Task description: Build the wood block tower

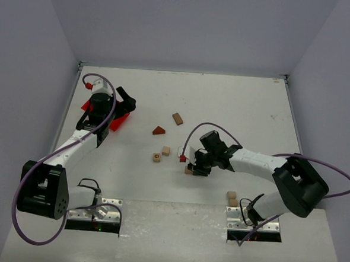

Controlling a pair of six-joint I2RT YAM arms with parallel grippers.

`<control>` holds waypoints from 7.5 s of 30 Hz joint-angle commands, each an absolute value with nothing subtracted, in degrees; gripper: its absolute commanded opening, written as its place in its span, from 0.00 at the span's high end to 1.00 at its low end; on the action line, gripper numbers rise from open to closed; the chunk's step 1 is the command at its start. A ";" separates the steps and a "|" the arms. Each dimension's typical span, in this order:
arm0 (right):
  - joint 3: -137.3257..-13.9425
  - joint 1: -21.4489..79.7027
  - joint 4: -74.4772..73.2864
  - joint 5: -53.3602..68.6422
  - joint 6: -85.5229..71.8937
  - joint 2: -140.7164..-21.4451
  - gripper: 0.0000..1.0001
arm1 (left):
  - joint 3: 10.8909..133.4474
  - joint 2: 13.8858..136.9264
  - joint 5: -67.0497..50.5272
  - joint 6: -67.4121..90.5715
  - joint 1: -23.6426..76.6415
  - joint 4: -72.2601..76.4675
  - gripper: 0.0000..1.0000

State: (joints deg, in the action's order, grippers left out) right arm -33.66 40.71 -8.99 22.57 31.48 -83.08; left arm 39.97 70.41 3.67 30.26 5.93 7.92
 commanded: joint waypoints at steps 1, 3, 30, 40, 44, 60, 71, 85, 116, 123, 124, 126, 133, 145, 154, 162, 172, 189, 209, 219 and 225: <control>-37.05 40.78 -2.44 20.93 24.83 -85.31 0.89 | 40.95 69.35 4.41 30.06 6.06 10.28 0.00; -38.23 40.87 -1.85 21.36 23.74 -86.83 0.89 | 40.78 69.35 4.92 30.06 6.06 10.28 0.00; -39.71 43.57 -2.52 26.21 25.18 -92.90 0.75 | 40.25 68.64 6.57 29.62 6.06 9.93 0.00; -39.02 44.30 -2.28 26.54 26.32 -92.42 0.53 | 40.34 68.55 6.68 29.66 6.06 9.84 0.00; -39.46 44.38 -2.25 25.02 25.23 -91.53 0.38 | 40.41 68.27 6.61 29.64 6.06 9.76 0.00; -50.60 42.66 -5.71 14.27 22.72 -81.67 0.01 | 41.76 61.82 -1.79 29.44 6.06 11.75 0.00; -81.91 38.37 -10.69 -16.75 -5.07 -87.69 0.01 | 44.12 60.85 -8.26 28.98 6.06 13.91 0.00; -46.37 30.45 -46.87 -18.13 -44.68 -63.60 0.01 | 44.25 70.58 -16.51 23.61 6.06 19.65 0.00; -27.40 29.53 -46.67 -3.43 -51.61 -67.98 0.47 | 43.15 71.52 -15.67 25.22 6.06 21.82 0.00; -27.77 29.53 -46.93 -4.83 -51.90 -66.45 0.68 | 42.59 71.54 -16.79 26.09 6.06 22.96 0.00; -27.91 29.53 -46.79 -4.95 -51.74 -66.42 0.70 | 42.46 71.57 -17.38 26.16 6.06 23.42 0.00; -28.49 29.52 -45.99 -5.17 -51.11 -66.07 0.75 | 42.10 71.64 -19.20 26.02 6.06 24.37 0.00; -28.95 29.53 -28.45 -0.44 -47.37 -60.96 0.80 | 42.11 72.64 -29.04 24.58 8.61 27.99 0.00; -33.13 20.97 -6.64 27.46 -50.11 -62.20 0.81 | 41.74 72.01 -41.39 -11.98 36.96 21.27 0.00; -30.32 18.54 5.15 50.10 -58.24 -65.39 0.83 | 41.52 75.59 -36.14 -21.30 43.33 19.69 0.00; -29.83 18.63 6.43 51.63 -59.94 -65.13 0.82 | 45.14 80.61 -35.61 -20.34 43.77 19.99 0.14; -29.72 18.63 5.90 51.17 -59.06 -66.74 0.82 | 44.62 80.14 -41.78 -19.70 43.86 21.83 0.27; -29.98 18.63 9.70 51.68 -59.91 -67.76 0.81 | 44.24 80.76 -43.76 -19.76 44.19 22.05 0.79; -32.89 18.22 -5.06 22.41 -47.16 -54.52 0.01 | 41.88 80.07 -31.55 -10.51 44.21 20.52 1.00; -29.71 14.33 -12.99 -4.07 -46.17 -44.14 0.01 | 36.98 79.48 -25.74 -1.66 45.09 16.97 1.00; -26.20 14.24 -13.18 -11.73 -45.64 -42.55 0.01 | 35.71 79.34 -12.03 6.50 49.66 14.31 1.00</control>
State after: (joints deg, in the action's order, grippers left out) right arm -28.29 14.48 -12.21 -2.39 -46.72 -44.11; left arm 36.21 81.10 -22.15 -0.66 46.26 14.57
